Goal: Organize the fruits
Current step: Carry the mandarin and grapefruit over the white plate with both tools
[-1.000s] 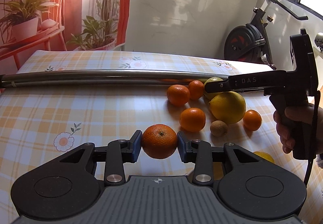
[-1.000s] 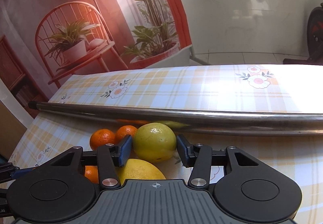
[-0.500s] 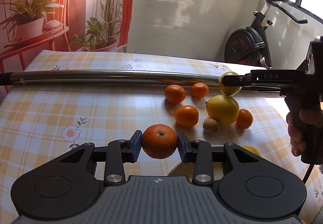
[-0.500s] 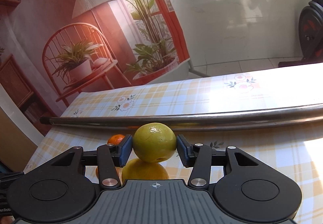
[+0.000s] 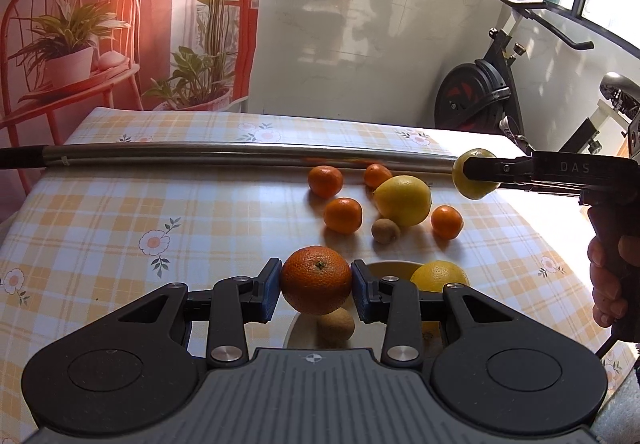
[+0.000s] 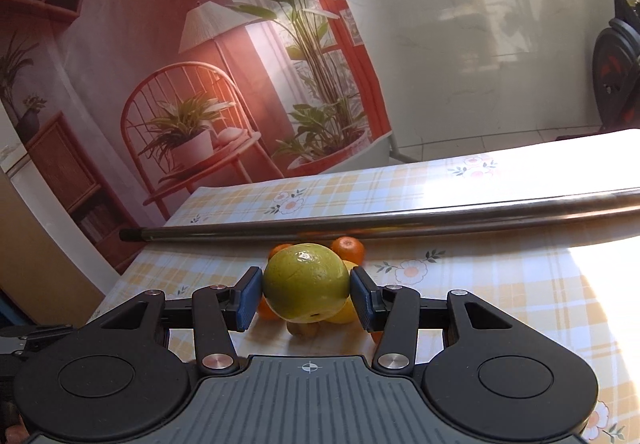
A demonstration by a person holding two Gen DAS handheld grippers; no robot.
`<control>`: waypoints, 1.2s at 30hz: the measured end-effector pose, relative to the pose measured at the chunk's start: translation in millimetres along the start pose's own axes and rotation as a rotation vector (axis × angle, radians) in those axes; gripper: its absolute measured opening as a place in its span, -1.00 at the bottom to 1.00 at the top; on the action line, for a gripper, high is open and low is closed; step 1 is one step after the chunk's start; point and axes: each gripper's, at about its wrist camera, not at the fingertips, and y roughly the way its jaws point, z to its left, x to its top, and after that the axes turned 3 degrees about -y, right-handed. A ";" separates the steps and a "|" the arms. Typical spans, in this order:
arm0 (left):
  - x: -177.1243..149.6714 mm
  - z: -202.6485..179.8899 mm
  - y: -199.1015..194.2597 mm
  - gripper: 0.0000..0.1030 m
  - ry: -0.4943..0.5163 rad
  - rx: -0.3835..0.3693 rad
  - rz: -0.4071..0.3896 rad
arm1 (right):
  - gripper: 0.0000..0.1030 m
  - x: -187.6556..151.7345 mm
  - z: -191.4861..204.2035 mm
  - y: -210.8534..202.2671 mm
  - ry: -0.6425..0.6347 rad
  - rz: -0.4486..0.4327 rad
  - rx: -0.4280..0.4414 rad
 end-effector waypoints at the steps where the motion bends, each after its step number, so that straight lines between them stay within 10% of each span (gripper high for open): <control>1: -3.0 -1.3 -4.4 -0.24 0.000 -0.007 0.000 | -0.14 -2.1 2.4 -4.7 -0.007 0.001 0.002; 18: -39.7 -11.7 -40.1 -0.24 -0.054 -0.061 0.036 | -0.14 -44.6 43.0 -82.9 -0.098 -0.018 -0.001; 36: -56.4 -7.7 -8.0 -0.24 -0.043 -0.038 0.167 | -0.14 -70.6 52.0 -68.2 -0.135 0.163 0.013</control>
